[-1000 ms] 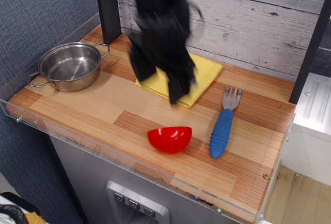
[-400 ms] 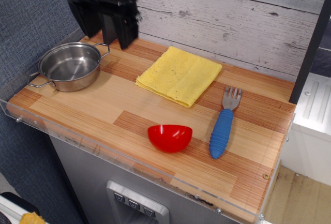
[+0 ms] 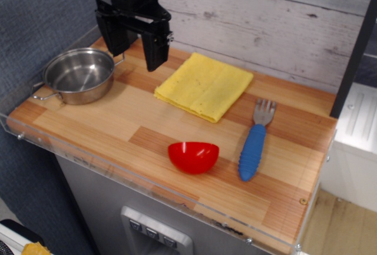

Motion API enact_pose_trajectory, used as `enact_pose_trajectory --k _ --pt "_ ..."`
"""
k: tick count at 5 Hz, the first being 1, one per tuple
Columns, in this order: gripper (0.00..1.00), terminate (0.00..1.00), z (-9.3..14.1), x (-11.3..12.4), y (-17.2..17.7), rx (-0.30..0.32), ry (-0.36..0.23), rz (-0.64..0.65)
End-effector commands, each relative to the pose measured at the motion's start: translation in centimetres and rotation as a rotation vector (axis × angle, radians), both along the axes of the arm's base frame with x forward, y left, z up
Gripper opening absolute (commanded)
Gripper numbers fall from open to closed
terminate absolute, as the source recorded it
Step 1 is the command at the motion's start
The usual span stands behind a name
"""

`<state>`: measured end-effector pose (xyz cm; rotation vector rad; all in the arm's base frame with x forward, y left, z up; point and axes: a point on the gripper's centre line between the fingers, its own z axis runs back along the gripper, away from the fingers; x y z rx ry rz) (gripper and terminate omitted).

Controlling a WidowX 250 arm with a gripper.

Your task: Place the red utensil to the left of the blue fork.

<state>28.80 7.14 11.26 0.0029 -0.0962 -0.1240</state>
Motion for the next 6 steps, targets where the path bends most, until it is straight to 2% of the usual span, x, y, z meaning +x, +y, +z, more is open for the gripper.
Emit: enact_pose_trajectory --k 1,5,6 --pt "1.00 0.00 1.47 -0.83 0.37 0.033 -0.045 -0.027" --pt "1.00 0.00 1.47 -0.83 0.37 0.033 -0.045 -0.027" --pt "1.00 1.00 1.47 -0.83 0.37 0.033 -0.045 -0.027"
